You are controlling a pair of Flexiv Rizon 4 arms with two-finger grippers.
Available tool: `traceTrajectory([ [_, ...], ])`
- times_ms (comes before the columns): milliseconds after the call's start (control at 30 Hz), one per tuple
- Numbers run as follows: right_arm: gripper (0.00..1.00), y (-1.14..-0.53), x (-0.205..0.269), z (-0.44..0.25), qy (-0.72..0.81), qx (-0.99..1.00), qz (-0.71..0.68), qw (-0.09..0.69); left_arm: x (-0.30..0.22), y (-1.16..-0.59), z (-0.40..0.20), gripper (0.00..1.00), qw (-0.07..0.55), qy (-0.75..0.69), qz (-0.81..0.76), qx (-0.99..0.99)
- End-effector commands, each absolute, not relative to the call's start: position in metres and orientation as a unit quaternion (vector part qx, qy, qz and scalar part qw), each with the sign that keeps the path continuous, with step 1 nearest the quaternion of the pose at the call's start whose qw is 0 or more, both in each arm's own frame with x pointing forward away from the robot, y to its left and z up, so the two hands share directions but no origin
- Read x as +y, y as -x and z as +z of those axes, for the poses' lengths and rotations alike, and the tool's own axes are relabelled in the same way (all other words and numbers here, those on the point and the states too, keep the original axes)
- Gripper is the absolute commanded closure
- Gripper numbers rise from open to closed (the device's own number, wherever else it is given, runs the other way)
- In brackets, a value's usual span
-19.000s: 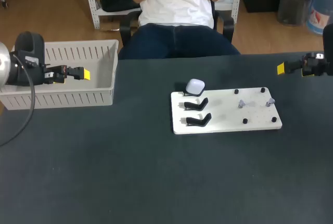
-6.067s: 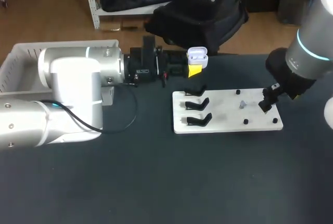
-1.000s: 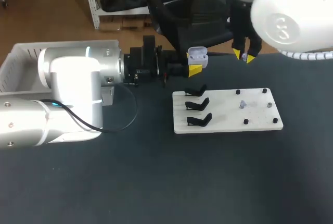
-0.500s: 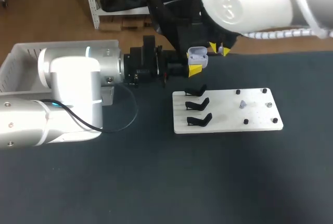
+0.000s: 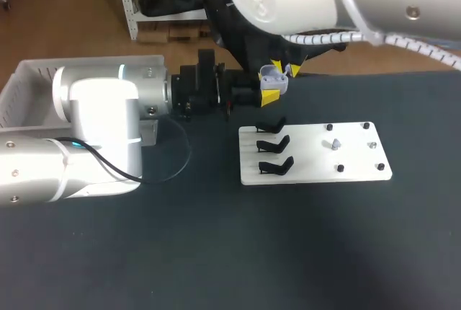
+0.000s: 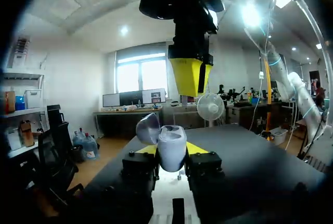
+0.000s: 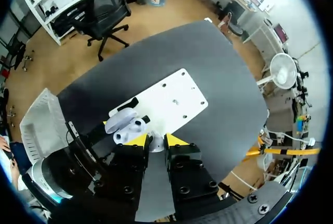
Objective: Pick up each earbud case from the left stands, insert the matching earbuds, close the lid, and place the case in the box.
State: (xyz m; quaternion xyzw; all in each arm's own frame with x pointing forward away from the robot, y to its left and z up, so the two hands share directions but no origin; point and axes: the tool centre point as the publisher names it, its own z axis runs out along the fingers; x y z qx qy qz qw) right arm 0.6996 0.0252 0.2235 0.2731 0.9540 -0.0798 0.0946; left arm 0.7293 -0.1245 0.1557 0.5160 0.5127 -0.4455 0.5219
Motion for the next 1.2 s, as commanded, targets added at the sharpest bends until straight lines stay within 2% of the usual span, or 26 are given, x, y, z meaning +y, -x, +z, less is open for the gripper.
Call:
traceTrajectory([
  [33, 1.0, -0.705, 0.03, 0.219, -0.276, 0.952, -0.099, 0.088, -0.125, -0.727, 0.155, 1.0, 0.526, -0.514, -0.444, 0.512],
  [1200, 1.0, -0.714, 0.039, 0.206, -0.289, 0.949, -0.081, 0.093, -0.125, -0.727, 0.155, 1.0, 0.526, -0.514, -0.444, 0.512],
])
